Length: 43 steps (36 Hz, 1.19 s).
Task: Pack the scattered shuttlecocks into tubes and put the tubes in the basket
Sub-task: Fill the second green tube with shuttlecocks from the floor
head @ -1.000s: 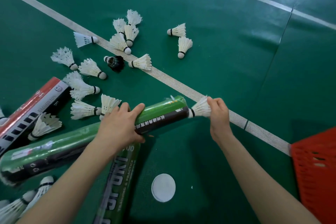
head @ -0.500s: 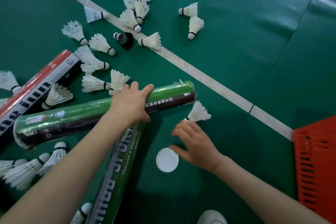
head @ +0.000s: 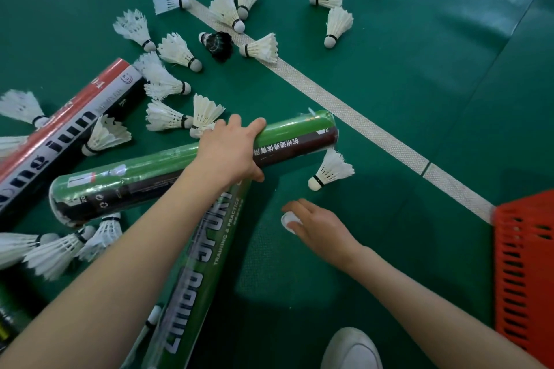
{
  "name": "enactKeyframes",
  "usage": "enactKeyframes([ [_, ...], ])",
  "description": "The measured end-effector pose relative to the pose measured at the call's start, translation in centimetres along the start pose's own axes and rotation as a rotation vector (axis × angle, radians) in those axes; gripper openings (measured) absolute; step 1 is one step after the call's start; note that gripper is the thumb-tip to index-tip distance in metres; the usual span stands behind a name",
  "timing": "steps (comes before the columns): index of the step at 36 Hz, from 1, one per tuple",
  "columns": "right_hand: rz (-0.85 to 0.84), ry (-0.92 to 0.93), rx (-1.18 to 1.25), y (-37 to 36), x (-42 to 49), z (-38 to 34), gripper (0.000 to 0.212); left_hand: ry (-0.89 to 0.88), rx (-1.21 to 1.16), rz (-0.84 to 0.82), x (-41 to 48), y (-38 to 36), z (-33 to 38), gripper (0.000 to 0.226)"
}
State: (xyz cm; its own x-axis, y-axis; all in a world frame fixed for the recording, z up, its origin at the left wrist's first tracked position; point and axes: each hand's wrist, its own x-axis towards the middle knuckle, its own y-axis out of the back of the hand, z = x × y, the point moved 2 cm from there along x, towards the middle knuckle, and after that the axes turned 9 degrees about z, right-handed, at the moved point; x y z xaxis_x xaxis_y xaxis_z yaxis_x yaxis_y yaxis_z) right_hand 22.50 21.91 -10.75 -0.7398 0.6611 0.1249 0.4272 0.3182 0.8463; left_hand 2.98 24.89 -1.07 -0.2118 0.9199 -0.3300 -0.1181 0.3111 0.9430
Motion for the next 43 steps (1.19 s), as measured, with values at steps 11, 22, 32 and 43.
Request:
enactKeyframes([
  [11,0.716,-0.375,0.185,12.7,6.6,4.4,0.026,0.061,-0.136,0.054,0.0,0.8,-0.9,0.103],
  [22,0.76,-0.857,1.255,14.0,10.3,5.7,0.013,-0.01,-0.196,0.129,-0.4,2.2,0.7,0.102],
  [32,0.617,-0.736,1.293,12.4,10.4,4.1,0.06,-0.06,-0.315,0.158,-0.5,3.2,1.3,0.099],
  [43,0.478,-0.547,1.142,13.1,10.3,2.8,0.048,-0.114,-0.299,0.225,-0.9,3.2,0.9,0.094],
])
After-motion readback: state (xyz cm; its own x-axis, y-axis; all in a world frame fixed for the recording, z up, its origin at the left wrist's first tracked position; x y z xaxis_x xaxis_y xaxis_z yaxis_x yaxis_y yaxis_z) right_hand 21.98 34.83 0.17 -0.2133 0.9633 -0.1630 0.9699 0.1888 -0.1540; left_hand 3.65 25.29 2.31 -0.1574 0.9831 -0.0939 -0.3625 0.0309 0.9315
